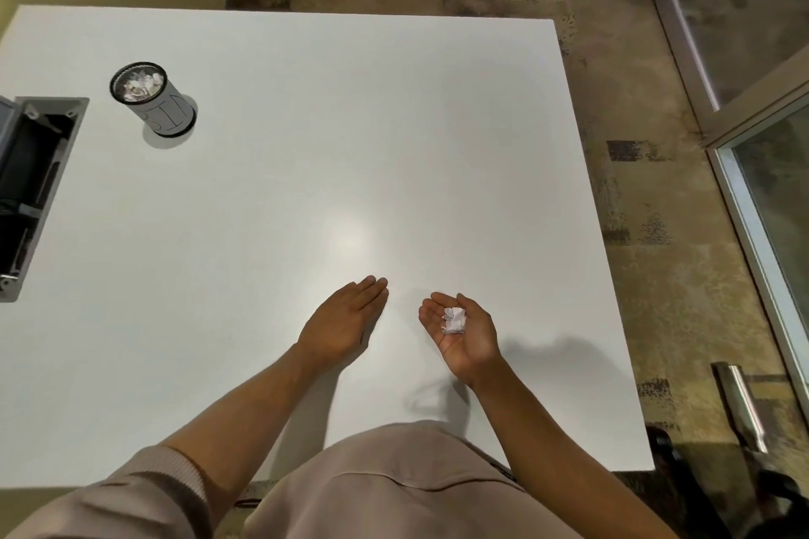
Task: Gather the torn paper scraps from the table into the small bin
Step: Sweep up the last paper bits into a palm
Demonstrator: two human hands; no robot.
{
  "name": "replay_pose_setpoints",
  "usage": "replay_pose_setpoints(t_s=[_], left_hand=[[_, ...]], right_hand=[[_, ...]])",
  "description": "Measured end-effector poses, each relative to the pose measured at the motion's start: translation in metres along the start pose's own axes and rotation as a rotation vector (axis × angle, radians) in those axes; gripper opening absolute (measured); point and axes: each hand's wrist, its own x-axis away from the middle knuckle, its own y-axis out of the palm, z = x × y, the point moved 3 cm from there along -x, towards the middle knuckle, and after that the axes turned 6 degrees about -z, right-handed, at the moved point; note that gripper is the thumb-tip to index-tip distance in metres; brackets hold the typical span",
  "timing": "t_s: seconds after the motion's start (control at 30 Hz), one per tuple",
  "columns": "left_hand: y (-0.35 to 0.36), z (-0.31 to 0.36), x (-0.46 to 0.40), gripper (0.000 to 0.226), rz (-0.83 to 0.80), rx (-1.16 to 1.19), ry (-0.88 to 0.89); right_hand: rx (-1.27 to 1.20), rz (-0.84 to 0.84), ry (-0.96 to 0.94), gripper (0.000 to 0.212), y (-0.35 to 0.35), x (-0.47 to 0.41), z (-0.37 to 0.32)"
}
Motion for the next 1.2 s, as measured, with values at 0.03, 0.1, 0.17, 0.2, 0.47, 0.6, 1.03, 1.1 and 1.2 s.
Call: replay_pose_setpoints(t_s=[0.03,0.1,0.17,0.2,0.47,0.6,1.03,1.1,1.2], left_hand=[[-0.003,0.000,0.004,0.034,0.004,0.002,-0.006],[-0.014,0.004,0.011,0.035,0.047,0.026,-0.020],[-0.025,0.006,0.016,0.053,0.088,0.025,-0.027],[-0.030,0.007,0.018,0.058,0.099,0.006,-0.016],[-0.020,-0.008,0.015,0.035,-0.202,0.265,-0.355],[-0.022,-0.007,0.009,0.028,-0.290,0.160,-0.391],[-0.056,0.014,-0.004,0.017,0.125,0.841,-0.709],[-0.063,0.025,-0.002,0.022,0.190,0.970,-0.697],[-0.072,0.048,0.000,0.030,0.187,0.997,-0.556]], right_hand=[[0.004,-0.005,0.000,0.035,0.000,0.000,0.001],[0.016,-0.012,0.005,0.035,0.001,0.001,0.002],[0.020,-0.018,0.009,0.035,0.002,0.002,0.003],[0.016,-0.024,0.009,0.035,0.002,0.002,0.004],[0.043,-0.054,0.011,0.035,0.001,0.006,0.006],[0.056,-0.070,0.018,0.035,0.001,0.008,0.008],[0.014,-0.012,0.045,0.034,0.012,0.009,0.024],[0.017,-0.001,0.052,0.034,0.016,0.007,0.029],[-0.001,0.002,0.073,0.030,0.025,0.005,0.038]])
